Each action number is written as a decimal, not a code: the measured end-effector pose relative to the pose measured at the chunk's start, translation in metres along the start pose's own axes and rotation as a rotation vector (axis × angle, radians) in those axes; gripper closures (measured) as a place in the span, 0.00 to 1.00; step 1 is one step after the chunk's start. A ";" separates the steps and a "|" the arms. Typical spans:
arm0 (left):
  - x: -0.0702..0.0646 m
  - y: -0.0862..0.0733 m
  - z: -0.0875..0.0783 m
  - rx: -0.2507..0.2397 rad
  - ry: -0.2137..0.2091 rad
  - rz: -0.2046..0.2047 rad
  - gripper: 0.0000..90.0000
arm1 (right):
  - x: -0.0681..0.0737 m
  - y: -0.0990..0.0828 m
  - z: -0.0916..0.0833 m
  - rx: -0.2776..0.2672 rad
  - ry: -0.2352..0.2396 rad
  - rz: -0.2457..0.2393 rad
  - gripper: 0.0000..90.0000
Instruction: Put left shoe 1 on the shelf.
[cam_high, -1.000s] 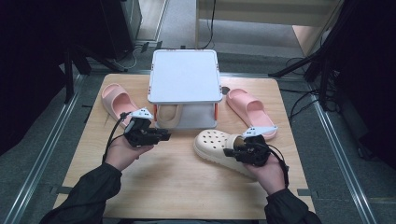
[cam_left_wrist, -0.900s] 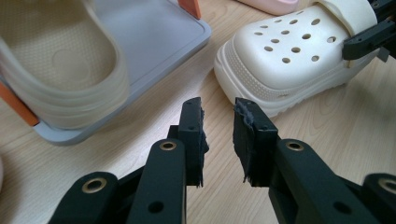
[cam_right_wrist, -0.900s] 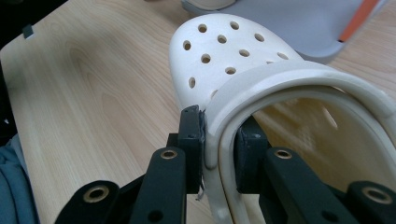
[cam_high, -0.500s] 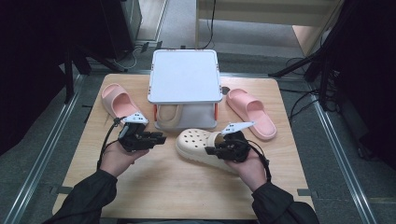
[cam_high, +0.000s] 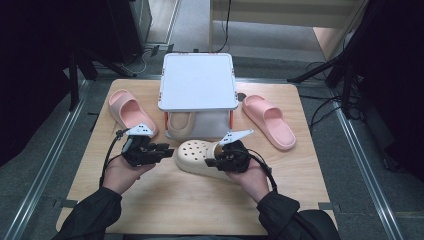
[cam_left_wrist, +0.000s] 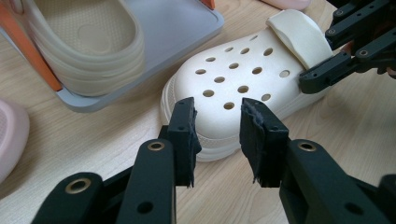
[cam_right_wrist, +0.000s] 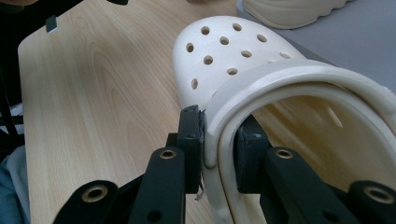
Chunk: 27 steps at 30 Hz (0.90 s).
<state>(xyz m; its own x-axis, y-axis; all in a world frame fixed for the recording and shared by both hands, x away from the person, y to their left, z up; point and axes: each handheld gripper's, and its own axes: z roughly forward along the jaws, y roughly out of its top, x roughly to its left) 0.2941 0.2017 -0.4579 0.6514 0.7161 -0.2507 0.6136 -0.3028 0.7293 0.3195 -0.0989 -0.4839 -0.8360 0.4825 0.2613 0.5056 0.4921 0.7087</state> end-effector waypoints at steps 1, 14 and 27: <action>0.000 0.000 0.000 0.001 0.000 -0.002 0.72 | -0.001 0.000 0.000 0.006 0.014 0.004 0.84; -0.010 0.003 0.006 -0.002 0.005 -0.009 0.92 | -0.008 -0.006 -0.040 -0.049 -0.004 -0.037 0.76; -0.025 -0.004 0.028 -0.003 0.008 -0.008 0.93 | -0.048 0.006 -0.041 -0.107 -0.078 0.008 1.00</action>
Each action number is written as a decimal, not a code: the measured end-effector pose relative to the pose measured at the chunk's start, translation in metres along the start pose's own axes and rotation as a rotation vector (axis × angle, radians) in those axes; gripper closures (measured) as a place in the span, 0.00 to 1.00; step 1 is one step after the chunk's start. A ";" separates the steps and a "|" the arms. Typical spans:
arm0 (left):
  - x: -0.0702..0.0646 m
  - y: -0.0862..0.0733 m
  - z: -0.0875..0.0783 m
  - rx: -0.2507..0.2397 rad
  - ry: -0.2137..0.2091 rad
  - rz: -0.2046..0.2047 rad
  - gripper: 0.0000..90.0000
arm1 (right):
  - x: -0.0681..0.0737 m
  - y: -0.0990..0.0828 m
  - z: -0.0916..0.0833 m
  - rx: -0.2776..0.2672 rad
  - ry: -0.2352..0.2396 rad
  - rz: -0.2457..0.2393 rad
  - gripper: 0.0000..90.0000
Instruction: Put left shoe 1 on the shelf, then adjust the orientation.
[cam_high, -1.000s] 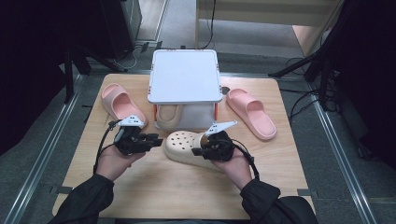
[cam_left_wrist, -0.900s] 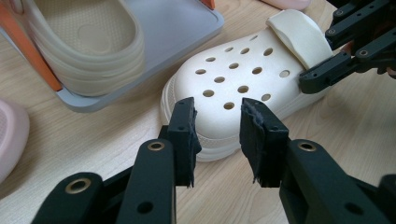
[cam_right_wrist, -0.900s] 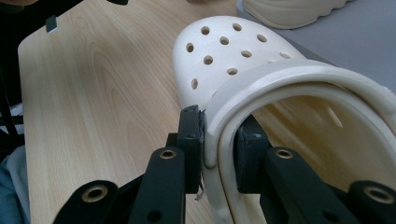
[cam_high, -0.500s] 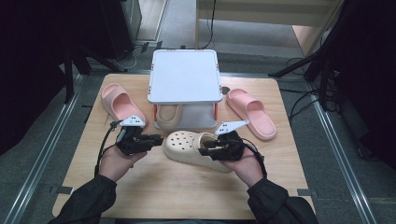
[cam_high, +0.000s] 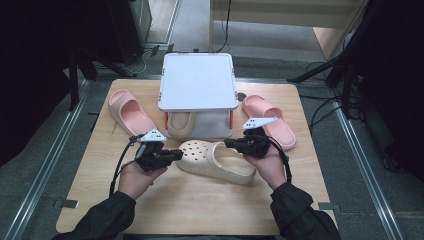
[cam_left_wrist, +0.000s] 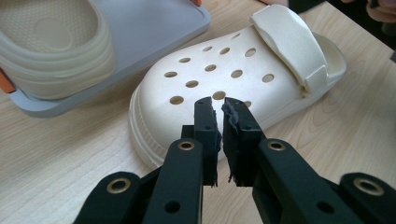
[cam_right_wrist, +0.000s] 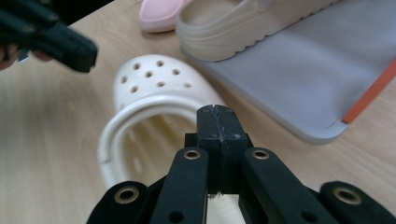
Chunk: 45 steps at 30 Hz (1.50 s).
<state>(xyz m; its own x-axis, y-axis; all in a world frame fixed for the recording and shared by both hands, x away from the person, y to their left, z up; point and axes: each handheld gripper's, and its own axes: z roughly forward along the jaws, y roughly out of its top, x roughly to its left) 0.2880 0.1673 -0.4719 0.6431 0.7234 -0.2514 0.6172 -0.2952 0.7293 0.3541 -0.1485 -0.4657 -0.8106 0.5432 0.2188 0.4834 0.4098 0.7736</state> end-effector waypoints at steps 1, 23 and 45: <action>0.000 -0.001 0.002 0.006 0.000 0.002 0.93 | -0.003 0.001 0.002 0.000 -0.004 0.002 1.00; -0.003 -0.001 0.030 0.068 -0.028 0.027 0.94 | -0.018 -0.011 0.022 0.083 -0.098 0.008 1.00; 0.008 0.010 0.041 0.063 -0.032 0.024 0.93 | 0.019 -0.036 0.001 0.090 -0.094 0.074 1.00</action>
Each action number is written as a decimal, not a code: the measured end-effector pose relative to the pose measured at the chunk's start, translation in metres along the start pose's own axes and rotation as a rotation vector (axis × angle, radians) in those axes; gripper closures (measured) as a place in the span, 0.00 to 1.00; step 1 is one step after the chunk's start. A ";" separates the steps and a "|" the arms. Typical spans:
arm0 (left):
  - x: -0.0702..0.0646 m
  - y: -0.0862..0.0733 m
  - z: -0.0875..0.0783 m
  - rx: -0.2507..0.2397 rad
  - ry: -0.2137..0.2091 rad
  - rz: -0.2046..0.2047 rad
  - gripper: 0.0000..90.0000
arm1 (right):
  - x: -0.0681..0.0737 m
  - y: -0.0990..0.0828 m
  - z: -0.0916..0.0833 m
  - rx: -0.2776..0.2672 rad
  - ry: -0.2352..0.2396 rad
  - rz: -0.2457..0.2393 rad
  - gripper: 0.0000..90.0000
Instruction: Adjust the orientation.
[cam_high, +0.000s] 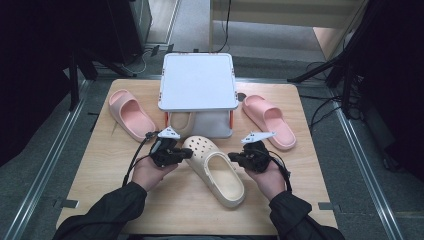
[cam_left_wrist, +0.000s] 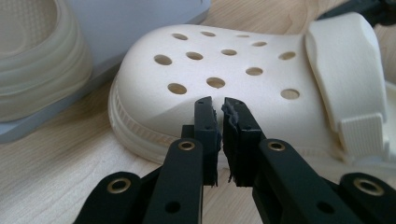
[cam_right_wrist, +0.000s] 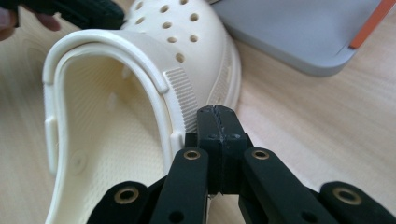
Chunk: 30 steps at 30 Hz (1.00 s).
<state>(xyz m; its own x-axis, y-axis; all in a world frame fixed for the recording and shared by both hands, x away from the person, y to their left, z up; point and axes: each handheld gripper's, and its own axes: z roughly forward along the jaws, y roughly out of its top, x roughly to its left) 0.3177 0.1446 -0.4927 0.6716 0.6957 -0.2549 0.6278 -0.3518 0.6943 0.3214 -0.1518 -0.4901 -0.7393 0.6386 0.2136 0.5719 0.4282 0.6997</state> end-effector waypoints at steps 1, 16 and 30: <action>0.001 0.001 0.001 0.001 -0.006 -0.002 0.93 | 0.001 -0.002 -0.001 0.001 0.001 0.010 1.00; 0.005 0.015 0.016 -0.017 -0.017 0.004 0.96 | 0.035 -0.017 -0.007 -0.051 -0.033 0.031 1.00; 0.014 0.025 0.010 -0.016 -0.061 -0.023 0.90 | 0.042 -0.016 -0.012 -0.103 -0.056 0.027 0.96</action>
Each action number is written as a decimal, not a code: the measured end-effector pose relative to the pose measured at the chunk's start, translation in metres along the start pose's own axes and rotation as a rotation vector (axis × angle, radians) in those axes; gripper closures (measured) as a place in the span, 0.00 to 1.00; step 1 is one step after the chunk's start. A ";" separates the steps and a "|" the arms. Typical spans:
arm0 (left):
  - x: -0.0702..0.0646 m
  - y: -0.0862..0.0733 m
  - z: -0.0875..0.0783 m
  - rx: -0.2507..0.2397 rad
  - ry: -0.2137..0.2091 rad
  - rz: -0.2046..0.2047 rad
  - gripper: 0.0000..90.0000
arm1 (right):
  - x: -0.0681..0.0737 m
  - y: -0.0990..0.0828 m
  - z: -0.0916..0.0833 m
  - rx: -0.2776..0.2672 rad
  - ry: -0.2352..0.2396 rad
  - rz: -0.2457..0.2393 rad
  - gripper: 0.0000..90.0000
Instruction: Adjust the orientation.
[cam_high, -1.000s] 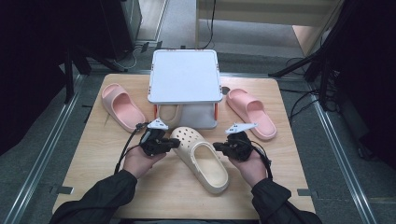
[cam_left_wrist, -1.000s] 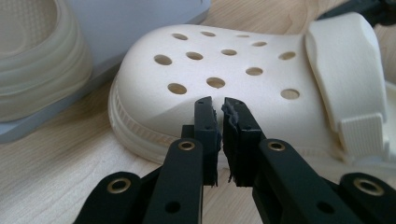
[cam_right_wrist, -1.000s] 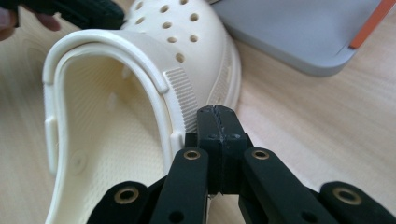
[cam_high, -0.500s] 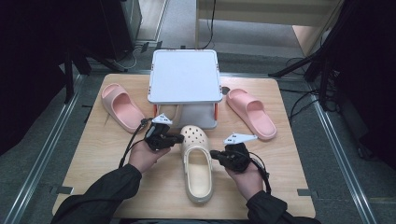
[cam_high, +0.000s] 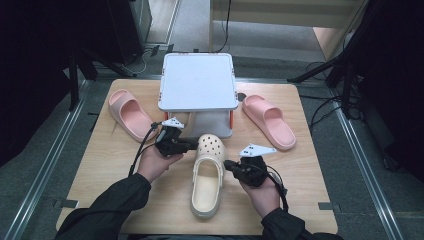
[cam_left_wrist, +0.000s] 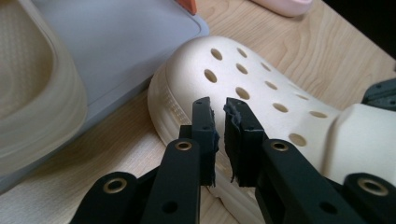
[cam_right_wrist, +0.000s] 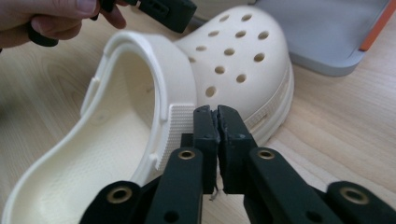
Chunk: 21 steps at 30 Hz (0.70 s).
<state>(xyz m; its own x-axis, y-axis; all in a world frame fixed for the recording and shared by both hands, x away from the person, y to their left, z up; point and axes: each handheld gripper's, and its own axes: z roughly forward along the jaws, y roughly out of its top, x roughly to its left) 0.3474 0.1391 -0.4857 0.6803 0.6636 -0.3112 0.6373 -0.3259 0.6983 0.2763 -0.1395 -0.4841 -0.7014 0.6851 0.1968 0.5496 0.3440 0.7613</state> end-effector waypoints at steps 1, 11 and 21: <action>0.000 0.002 -0.004 -0.004 -0.005 -0.001 0.90 | 0.000 0.001 -0.002 -0.012 0.000 0.003 0.94; 0.002 0.010 -0.031 -0.001 -0.007 -0.019 0.82 | 0.014 -0.001 -0.024 -0.039 0.019 0.013 0.79; 0.004 0.022 -0.053 -0.017 -0.023 -0.021 0.79 | 0.029 -0.007 -0.021 -0.018 0.017 0.001 0.73</action>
<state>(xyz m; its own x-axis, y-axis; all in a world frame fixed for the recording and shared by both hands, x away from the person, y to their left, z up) 0.3448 0.1704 -0.4379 0.6755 0.6541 -0.3403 0.6451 -0.3008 0.7024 0.2428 -0.1354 -0.4709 -0.7086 0.6743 0.2078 0.5422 0.3319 0.7719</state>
